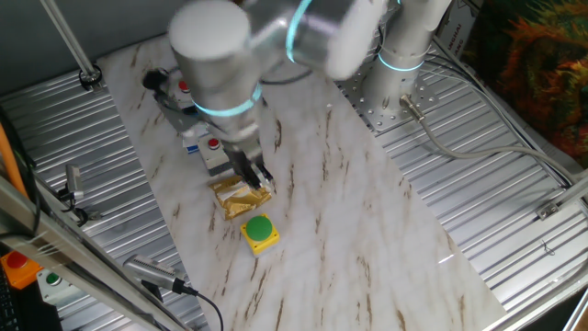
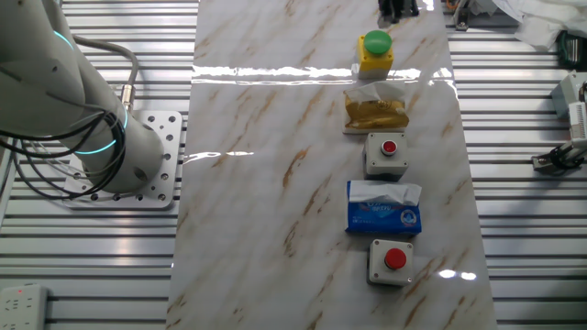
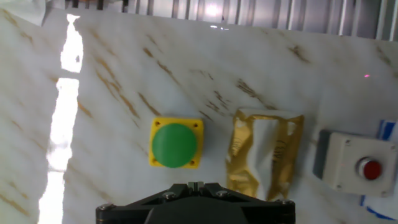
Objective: Press three buttons from left to right in sequence
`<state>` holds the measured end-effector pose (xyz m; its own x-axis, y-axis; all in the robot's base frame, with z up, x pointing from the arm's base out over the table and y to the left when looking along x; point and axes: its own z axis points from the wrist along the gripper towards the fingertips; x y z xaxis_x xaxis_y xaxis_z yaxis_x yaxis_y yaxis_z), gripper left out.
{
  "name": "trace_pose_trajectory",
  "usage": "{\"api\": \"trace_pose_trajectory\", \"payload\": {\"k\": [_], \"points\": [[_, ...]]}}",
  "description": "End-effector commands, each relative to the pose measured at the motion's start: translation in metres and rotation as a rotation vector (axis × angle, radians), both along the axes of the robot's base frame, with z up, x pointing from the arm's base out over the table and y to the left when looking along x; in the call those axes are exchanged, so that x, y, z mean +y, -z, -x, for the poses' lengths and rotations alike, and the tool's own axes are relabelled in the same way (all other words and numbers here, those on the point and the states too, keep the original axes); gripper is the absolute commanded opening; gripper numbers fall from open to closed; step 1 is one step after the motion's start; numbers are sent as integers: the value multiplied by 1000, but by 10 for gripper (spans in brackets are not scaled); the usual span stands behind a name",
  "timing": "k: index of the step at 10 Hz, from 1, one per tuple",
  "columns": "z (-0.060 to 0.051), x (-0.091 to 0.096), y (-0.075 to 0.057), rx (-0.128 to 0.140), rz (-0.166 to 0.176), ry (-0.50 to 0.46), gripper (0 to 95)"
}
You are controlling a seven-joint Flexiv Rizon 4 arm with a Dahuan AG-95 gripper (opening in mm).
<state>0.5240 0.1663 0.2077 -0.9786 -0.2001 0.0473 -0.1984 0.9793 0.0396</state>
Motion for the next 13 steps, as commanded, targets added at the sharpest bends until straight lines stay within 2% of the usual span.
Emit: {"api": "trace_pose_trajectory", "payload": {"k": [1, 2, 3, 4, 6, 13], "points": [[-10, -6, 7, -12, 15, 12, 0], [-14, -9, 12, -11, 14, 14, 0], [-20, -15, 23, -23, 13, 22, 0], [-21, -16, 25, -25, 12, 30, 0], [-22, -17, 27, -32, 24, 88, 0], [-22, -16, 26, -35, 17, 83, 0]]}}
